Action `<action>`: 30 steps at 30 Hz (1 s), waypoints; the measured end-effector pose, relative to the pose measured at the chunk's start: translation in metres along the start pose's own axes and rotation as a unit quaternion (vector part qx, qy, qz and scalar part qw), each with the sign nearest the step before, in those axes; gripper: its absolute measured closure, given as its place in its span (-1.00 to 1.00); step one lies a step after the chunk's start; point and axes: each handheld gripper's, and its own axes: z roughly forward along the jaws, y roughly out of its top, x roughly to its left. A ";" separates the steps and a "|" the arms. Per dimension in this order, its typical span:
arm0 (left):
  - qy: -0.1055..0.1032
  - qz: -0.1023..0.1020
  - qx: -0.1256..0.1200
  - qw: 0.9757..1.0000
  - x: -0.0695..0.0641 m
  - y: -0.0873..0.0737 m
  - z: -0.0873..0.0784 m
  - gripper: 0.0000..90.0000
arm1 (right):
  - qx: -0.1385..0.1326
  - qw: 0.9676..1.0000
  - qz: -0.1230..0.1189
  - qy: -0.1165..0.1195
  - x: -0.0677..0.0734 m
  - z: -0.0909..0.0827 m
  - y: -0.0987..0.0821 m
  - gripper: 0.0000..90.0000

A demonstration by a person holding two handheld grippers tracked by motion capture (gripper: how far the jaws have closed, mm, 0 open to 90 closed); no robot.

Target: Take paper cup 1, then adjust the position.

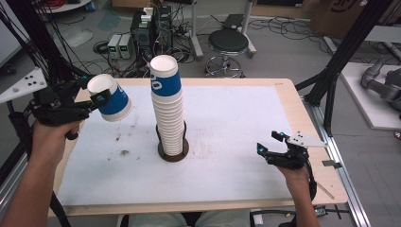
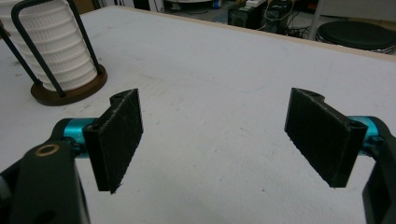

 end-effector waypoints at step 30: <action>-0.096 -0.013 0.026 0.995 -0.033 -0.087 0.022 -0.32 | -0.011 0.999 -0.010 0.044 0.010 0.008 0.007 -0.56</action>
